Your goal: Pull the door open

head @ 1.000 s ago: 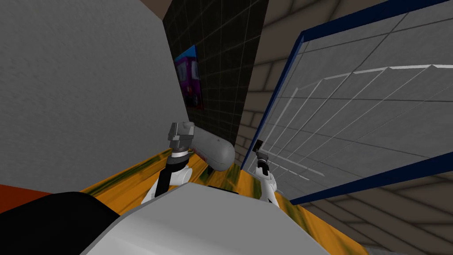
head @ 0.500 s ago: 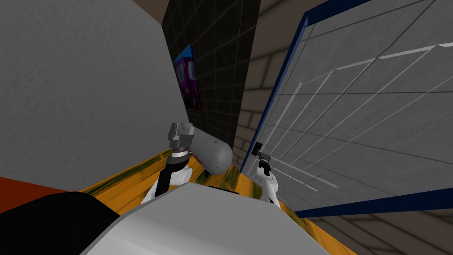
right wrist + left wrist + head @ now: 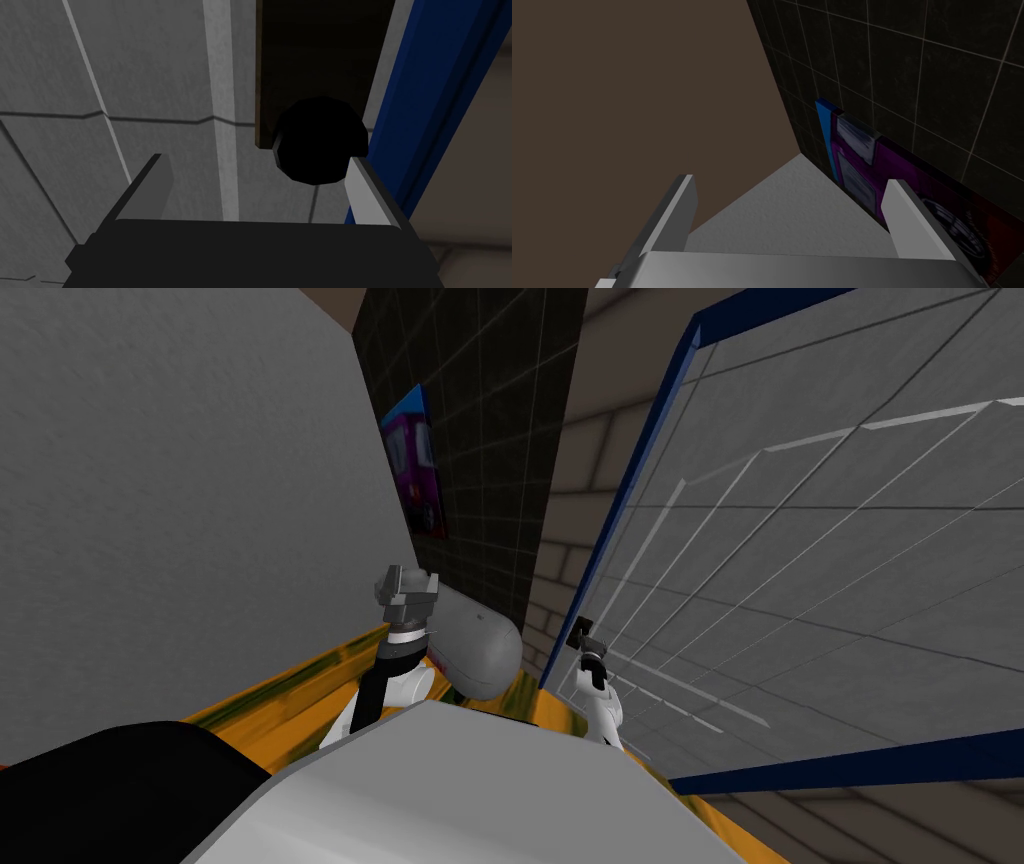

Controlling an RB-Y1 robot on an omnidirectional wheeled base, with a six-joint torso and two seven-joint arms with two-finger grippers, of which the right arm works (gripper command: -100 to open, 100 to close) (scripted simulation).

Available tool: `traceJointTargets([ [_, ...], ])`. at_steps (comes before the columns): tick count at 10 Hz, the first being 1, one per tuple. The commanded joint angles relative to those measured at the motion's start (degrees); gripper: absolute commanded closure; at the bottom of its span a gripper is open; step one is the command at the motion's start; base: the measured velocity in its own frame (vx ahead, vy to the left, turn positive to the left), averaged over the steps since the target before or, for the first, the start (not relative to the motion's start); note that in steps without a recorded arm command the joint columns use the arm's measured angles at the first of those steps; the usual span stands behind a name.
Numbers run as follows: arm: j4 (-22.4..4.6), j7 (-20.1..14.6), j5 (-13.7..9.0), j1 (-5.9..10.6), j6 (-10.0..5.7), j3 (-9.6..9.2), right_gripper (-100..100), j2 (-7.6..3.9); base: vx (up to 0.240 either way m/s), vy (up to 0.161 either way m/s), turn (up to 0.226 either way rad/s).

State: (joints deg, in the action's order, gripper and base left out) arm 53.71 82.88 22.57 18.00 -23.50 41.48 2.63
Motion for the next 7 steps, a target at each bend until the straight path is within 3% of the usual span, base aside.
traceJointTargets([
  [1, 0.12, -0.09, 0.02, 0.23, 0.1, -0.15, 100, -0.07, -0.041, 0.012, 0.046],
  [6, 0.12, -0.09, 0.02, 0.23, 0.1, -0.15, 100, -0.07, -0.006, 0.006, 0.009],
  [7, -0.03, -0.17, 0.1, 0.29, 0.04, -0.61, -100, -0.7, -0.128, -0.005, 0.049],
])
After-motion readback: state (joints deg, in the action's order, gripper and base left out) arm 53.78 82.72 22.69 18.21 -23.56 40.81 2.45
